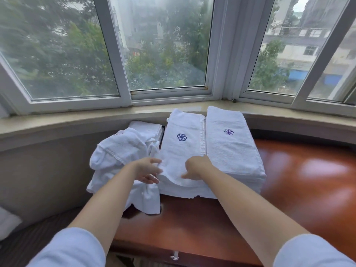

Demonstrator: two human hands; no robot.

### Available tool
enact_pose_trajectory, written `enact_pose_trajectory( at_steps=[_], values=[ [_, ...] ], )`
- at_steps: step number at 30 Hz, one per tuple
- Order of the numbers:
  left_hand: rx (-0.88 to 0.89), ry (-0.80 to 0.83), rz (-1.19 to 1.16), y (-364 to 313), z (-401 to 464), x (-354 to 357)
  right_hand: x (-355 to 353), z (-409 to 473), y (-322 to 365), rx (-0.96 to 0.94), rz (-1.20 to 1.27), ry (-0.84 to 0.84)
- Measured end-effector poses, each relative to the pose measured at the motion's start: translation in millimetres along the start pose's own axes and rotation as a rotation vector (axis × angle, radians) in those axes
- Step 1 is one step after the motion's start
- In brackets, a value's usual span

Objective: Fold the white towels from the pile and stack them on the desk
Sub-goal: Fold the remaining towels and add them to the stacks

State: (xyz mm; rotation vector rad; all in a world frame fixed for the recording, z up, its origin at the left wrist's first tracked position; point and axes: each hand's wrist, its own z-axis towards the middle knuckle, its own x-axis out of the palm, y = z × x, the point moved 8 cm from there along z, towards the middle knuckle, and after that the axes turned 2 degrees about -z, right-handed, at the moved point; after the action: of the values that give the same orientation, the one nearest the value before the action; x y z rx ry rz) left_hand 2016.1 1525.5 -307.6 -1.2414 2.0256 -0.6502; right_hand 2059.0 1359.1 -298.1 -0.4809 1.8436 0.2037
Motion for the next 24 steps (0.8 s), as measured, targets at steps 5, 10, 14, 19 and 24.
enact_pose_trajectory(
  at_steps=[5,10,14,19,24],
  values=[
    [0.088,-0.408,-0.021,6,11,-49,-26,20,21,-0.057,0.114,-0.162],
    [0.09,-0.743,0.54,11,7,-110,-45,43,56,-0.136,0.134,-0.276],
    [0.056,-0.824,0.965,8,18,-135,-50,63,74,-0.156,0.15,-0.261],
    [-0.087,-0.781,1.108,20,39,-151,-55,85,82,-0.151,0.167,-0.272],
    [0.0,-0.691,0.808,20,46,-166,-67,99,88,-0.112,0.231,-0.307]
  ],
)
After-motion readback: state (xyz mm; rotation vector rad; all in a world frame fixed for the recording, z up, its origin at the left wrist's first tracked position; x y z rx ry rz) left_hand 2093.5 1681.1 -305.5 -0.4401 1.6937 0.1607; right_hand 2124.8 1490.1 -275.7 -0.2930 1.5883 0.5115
